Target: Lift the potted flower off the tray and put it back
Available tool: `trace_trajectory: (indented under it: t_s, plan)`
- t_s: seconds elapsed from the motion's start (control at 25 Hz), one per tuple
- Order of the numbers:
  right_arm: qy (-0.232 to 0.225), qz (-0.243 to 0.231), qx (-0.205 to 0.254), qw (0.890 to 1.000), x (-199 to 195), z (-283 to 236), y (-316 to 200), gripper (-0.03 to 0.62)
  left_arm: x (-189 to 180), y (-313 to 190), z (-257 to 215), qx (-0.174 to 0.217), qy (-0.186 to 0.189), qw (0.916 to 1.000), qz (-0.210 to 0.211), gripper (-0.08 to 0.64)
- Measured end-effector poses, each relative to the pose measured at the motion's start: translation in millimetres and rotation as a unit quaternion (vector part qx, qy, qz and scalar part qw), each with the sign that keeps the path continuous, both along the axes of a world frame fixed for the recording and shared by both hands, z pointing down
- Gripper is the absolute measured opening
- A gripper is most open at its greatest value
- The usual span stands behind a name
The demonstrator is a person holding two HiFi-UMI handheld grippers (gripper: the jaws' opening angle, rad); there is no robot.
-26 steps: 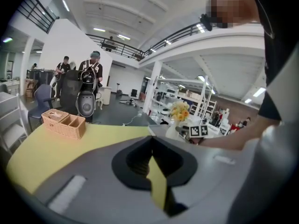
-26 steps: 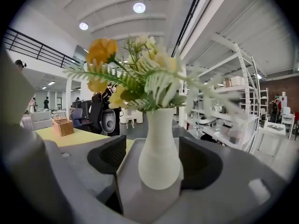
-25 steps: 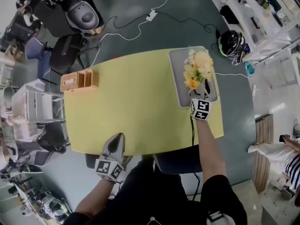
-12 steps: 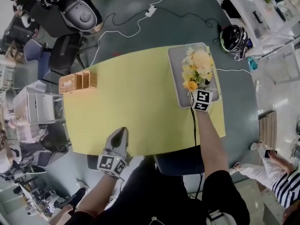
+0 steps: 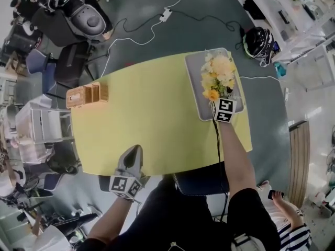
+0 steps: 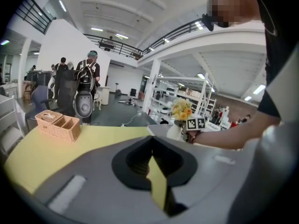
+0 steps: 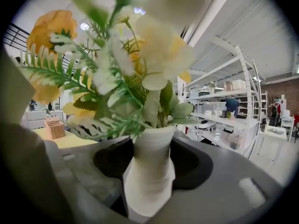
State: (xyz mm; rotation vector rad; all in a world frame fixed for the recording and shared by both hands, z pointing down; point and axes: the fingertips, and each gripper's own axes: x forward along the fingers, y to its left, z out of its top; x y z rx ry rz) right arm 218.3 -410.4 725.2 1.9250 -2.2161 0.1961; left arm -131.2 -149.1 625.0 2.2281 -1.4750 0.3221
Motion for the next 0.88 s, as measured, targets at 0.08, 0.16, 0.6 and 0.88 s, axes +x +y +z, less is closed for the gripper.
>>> trace_trajectory:
  t_s: [0.08, 0.16, 0.6, 0.88]
  plan:
    - [0.002, 0.001, 0.002, 1.0, 1.0, -5.3, -0.2, 0.242, -1.2, 1.9, -0.9, 0.002, -0.001, 1.0, 0.004, 0.008]
    - [0.002, 0.001, 0.005, 1.0, 1.5, -12.7, -0.2, 0.242, -3.1, 4.7, -1.5, 0.005, -0.001, 1.0, 0.006, 0.008]
    - [0.013, -0.007, 0.01, 1.0, -3.5, -89.5, 9.8, 0.242, -7.0, 14.6, -25.2, 0.036, 0.003, 0.9992, 0.017, 0.008]
    - [0.011, -0.008, 0.015, 1.0, -14.0, -161.6, 33.6, 0.242, -16.1, 24.0, -69.7, 0.075, 0.012, 0.9968, 0.022, 0.008]
